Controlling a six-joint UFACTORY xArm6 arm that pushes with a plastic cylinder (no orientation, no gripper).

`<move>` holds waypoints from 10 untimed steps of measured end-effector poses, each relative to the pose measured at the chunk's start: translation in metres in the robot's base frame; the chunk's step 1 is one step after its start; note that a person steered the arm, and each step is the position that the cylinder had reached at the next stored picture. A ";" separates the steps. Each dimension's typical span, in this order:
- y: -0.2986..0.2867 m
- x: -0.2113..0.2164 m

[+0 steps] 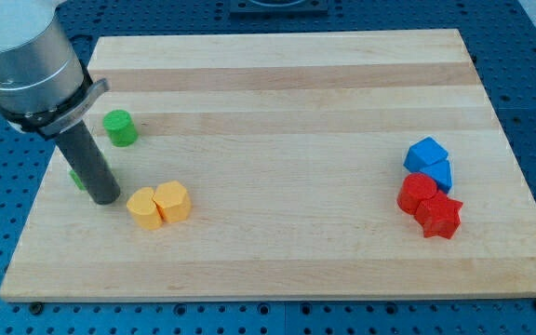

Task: Slide the green star and the green circle a bit up

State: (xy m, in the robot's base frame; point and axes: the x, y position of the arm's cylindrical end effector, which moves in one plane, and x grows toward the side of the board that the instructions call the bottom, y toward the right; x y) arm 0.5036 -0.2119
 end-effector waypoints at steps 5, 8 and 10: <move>-0.023 0.035; -0.038 -0.036; -0.038 -0.037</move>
